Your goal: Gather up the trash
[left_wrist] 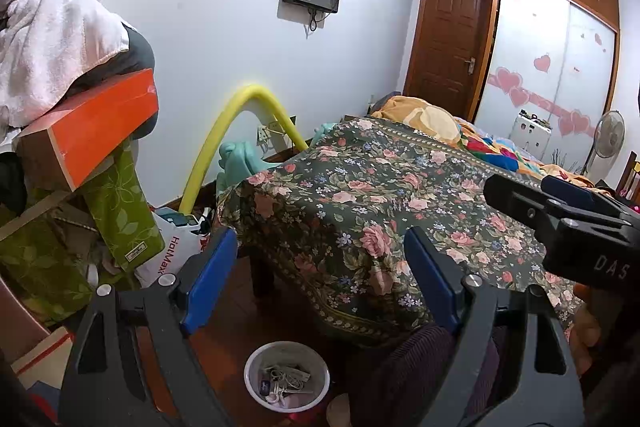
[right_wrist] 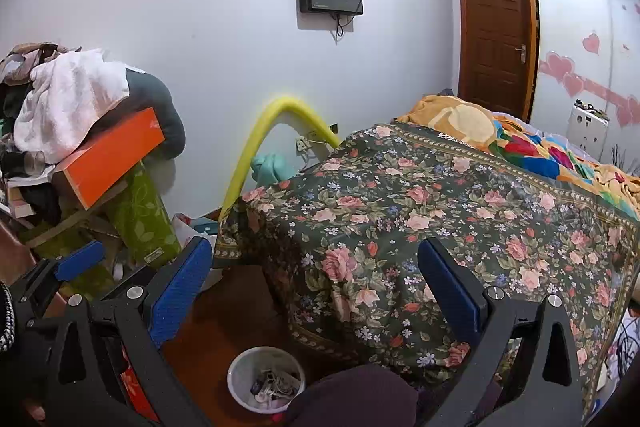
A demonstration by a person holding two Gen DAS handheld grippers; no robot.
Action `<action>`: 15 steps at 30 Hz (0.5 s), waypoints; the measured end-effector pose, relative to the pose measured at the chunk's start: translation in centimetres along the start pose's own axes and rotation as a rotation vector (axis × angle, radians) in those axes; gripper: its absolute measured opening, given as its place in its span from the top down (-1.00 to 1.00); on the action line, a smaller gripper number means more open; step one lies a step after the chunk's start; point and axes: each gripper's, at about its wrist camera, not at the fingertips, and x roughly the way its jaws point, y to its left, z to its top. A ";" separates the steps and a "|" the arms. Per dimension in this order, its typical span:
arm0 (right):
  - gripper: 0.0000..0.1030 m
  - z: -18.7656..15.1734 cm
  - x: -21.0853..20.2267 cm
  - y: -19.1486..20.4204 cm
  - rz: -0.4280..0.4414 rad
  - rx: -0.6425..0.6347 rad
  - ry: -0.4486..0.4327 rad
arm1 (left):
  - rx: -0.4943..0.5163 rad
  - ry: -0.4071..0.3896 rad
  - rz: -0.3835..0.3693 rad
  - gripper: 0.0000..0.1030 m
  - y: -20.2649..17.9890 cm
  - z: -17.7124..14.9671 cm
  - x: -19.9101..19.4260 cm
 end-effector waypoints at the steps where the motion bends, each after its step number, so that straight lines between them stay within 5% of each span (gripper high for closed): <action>1: -0.98 0.0 -0.1 0.0 -0.002 0.001 -0.001 | 0.001 -0.001 0.000 -0.65 0.0 0.0 0.0; 15: -0.98 0.0 0.0 0.0 -0.001 -0.001 -0.006 | 0.004 0.001 -0.001 -0.65 0.0 0.1 0.0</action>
